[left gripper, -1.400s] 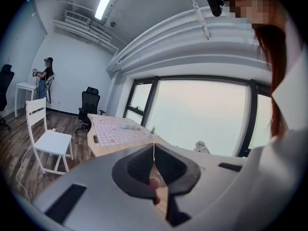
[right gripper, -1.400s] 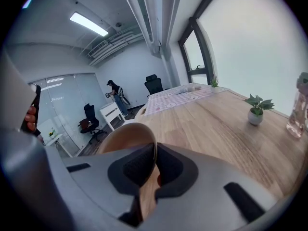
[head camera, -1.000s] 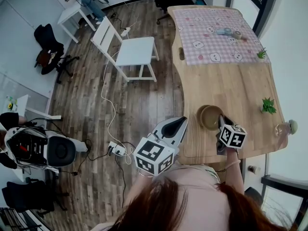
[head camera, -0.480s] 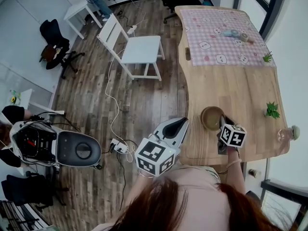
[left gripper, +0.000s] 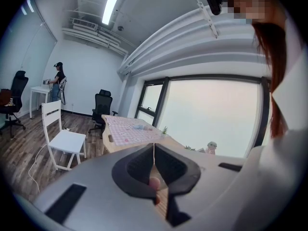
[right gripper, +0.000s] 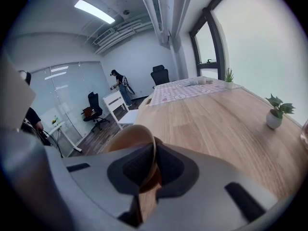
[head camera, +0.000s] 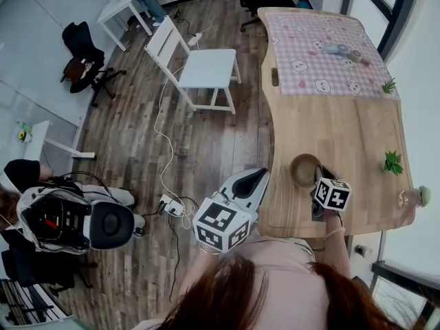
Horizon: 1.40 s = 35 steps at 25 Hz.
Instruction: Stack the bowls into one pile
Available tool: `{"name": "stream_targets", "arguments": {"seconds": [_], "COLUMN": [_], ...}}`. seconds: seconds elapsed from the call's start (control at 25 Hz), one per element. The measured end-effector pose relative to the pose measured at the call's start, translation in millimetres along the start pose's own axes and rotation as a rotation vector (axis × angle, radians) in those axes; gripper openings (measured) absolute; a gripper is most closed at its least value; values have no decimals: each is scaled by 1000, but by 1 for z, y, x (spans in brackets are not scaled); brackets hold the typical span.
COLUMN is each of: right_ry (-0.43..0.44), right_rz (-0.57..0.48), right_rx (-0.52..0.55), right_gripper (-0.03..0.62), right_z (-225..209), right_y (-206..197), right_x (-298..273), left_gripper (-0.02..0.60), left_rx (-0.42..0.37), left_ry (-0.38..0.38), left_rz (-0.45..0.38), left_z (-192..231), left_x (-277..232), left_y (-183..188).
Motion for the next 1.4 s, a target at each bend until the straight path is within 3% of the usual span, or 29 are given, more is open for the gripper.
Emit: {"name": "stream_targets", "arguments": {"seconds": [0.56, 1.4], "right_ry": [-45, -155], "right_rz": [30, 64], "right_rx": [12, 60], "right_gripper": [28, 71], "right_z": [-3, -1], "right_y": [-5, -9], "right_x": [-6, -3], "left_gripper": [11, 11], "left_rx": [5, -7], "left_ry": [11, -39], "left_rz": [1, 0], "left_z": [6, 17], "left_x": [3, 9], "left_y": [0, 5]}}
Point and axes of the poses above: the fingertips, and each gripper's own axes: x backward along the fingers, z to its left, y out of its top, the point moved 3 cm from there along x, backward along the fingers, and after that the axes turned 6 degrees about x, right-handed, at the moved point
